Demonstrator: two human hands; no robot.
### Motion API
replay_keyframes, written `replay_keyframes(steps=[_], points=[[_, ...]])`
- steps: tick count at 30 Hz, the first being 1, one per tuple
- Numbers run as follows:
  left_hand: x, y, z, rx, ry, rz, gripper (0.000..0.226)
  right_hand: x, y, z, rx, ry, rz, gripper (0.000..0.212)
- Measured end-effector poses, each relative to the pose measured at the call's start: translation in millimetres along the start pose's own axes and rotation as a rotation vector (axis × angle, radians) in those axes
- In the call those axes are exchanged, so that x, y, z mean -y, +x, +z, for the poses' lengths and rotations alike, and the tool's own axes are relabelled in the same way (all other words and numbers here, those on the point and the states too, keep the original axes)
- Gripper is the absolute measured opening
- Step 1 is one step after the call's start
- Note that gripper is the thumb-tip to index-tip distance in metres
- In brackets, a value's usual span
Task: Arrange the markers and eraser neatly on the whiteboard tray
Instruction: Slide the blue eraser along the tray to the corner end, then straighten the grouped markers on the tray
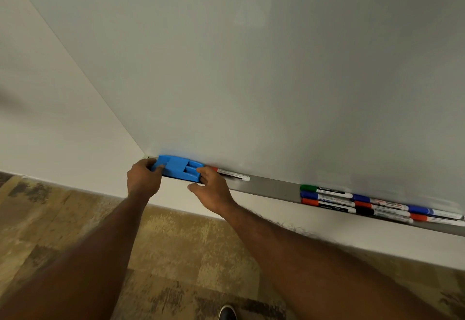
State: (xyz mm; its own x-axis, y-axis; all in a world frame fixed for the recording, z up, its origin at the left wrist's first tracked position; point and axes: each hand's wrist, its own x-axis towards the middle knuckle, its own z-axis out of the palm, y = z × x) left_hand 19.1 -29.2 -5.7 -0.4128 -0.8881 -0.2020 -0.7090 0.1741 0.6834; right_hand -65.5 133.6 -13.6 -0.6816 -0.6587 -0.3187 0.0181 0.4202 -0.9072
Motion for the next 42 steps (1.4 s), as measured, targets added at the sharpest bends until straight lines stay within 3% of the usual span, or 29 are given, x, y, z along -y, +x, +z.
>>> replay_keyframes(steps=[10,15,19,23,26,36,42], points=[[4.0,0.2,2.4,0.009,0.076,0.024,0.043,-4.5,1.1,0.1,0.042,-0.075,0.025,0.059],[-4.1,-6.1,0.3,-0.048,0.115,0.053,0.038,-10.8,-5.4,-23.5,-0.100,-0.182,-0.159,0.038],[-19.8,-22.6,17.2,-0.094,0.237,0.431,0.025,-33.1,-2.7,-66.6,-0.345,-0.537,-0.294,0.022],[-44.4,-37.0,46.9,0.069,0.384,0.734,0.018,-40.9,4.5,-93.0,-0.260,-0.853,-0.348,0.023],[-54.0,-46.6,65.5,0.118,0.463,0.797,0.017,-44.9,5.7,-93.1,-0.204,-1.025,-0.383,0.021],[-56.0,-56.1,89.3,0.209,0.637,0.816,0.020,-60.8,-7.1,-113.7,-0.211,-0.904,-0.283,0.028],[-65.7,-63.2,95.2,0.262,0.597,0.825,0.018,-65.6,-19.3,-141.0,-0.298,-0.728,-0.295,0.021]])
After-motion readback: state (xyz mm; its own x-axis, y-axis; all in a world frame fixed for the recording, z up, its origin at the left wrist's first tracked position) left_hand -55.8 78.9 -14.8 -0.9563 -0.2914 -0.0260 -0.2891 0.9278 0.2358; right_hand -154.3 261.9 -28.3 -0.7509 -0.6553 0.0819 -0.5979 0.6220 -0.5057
